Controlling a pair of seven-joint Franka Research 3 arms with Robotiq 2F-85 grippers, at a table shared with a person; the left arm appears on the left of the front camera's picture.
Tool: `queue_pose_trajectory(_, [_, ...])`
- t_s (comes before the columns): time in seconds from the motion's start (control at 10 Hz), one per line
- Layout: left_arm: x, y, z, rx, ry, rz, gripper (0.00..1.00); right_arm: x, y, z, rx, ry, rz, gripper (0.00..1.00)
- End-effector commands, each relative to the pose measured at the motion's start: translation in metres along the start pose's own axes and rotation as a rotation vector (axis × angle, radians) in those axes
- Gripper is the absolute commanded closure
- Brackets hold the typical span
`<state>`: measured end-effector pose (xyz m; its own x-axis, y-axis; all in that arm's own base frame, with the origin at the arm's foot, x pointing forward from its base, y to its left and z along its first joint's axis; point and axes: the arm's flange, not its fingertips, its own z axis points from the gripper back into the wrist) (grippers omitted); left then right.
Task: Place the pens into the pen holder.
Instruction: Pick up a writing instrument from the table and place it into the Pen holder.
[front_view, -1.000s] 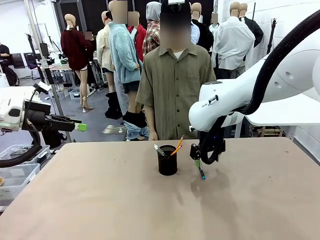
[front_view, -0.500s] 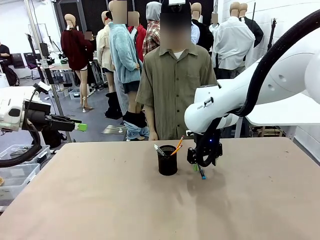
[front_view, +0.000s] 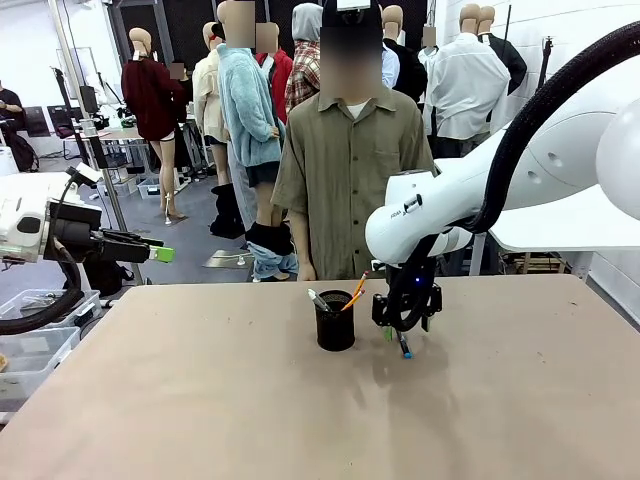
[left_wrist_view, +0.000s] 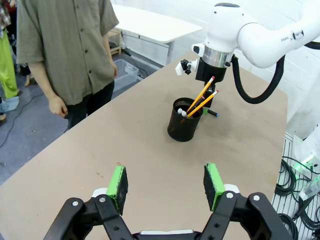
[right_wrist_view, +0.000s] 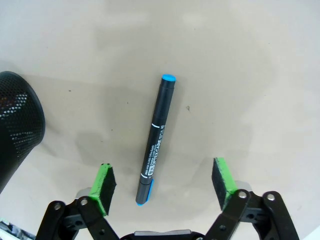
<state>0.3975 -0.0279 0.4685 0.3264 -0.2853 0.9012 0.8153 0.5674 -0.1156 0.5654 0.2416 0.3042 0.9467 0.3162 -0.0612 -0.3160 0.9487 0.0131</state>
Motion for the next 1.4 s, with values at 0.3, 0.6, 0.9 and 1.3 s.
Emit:
queue_pose_trajectory(0.3, [-0.002,0.002,-0.002,-0.01,-0.026,-0.019,0.2,0.002,-0.001,-0.008,0.019,0.027,-0.013,0.82])
queue_pose_trajectory(0.6, [-0.002,0.002,-0.002,-0.01,-0.026,-0.019,0.2,0.003,0.0,-0.009,0.02,0.036,-0.011,1.0])
queue_pose_trajectory(0.9, [-0.002,0.002,-0.002,-0.01,-0.026,-0.019,0.2,0.002,-0.001,-0.008,0.02,0.042,-0.011,1.0])
queue_pose_trajectory(1.3, [-0.002,0.002,-0.002,-0.01,-0.026,-0.019,0.2,-0.011,-0.013,0.012,0.032,0.019,0.016,1.0])
